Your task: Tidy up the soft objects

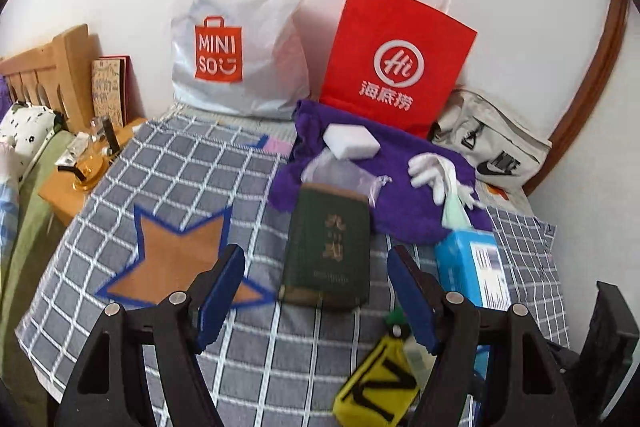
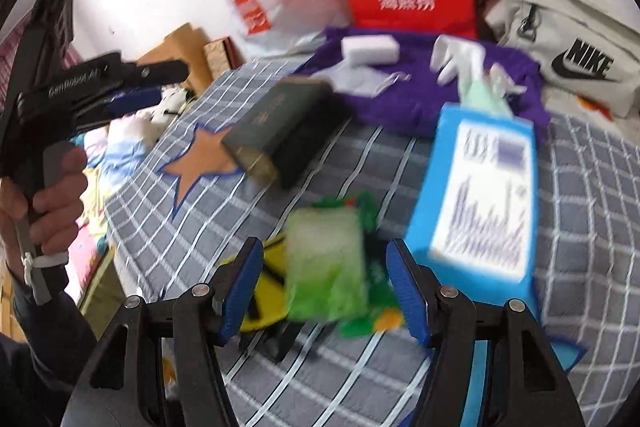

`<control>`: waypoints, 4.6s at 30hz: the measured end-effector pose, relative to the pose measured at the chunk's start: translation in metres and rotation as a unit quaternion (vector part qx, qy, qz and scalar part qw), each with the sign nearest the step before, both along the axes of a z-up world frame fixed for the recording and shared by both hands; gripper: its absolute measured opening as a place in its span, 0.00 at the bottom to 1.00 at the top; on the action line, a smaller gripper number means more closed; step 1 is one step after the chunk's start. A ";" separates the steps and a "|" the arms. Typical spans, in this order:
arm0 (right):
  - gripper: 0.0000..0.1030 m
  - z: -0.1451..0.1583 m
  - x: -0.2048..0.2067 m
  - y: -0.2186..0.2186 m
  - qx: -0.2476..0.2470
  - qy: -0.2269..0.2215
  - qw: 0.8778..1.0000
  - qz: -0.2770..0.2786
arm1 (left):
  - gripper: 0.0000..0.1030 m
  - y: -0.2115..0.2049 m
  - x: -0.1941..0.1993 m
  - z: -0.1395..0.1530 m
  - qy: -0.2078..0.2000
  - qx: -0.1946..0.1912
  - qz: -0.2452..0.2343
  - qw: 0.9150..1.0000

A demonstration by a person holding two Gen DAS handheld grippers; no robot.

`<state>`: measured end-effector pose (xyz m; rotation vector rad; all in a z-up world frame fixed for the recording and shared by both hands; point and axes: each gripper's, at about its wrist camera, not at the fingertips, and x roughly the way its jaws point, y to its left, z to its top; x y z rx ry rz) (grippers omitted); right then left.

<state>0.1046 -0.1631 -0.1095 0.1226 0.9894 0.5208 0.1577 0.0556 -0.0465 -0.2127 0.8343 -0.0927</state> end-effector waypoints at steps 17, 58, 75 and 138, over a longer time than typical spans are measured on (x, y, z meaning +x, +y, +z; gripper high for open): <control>0.62 -0.048 0.016 0.025 -0.027 0.019 0.999 -0.014 | 0.70 0.007 -0.035 -0.053 0.035 0.002 -0.024 0.999; 0.49 -0.064 -0.054 -0.058 -0.066 -0.003 0.994 -0.085 | 0.40 -0.032 -0.059 -0.118 0.127 0.038 -0.060 0.989; 0.48 -0.052 -0.050 -0.050 -0.086 -0.016 0.993 -0.084 | 0.32 -0.023 -0.060 -0.092 0.072 0.031 -0.063 0.995; 0.48 0.069 0.053 -0.080 -0.054 -0.098 0.984 -0.136 | 0.30 -0.025 0.032 0.010 0.006 0.023 -0.050 0.998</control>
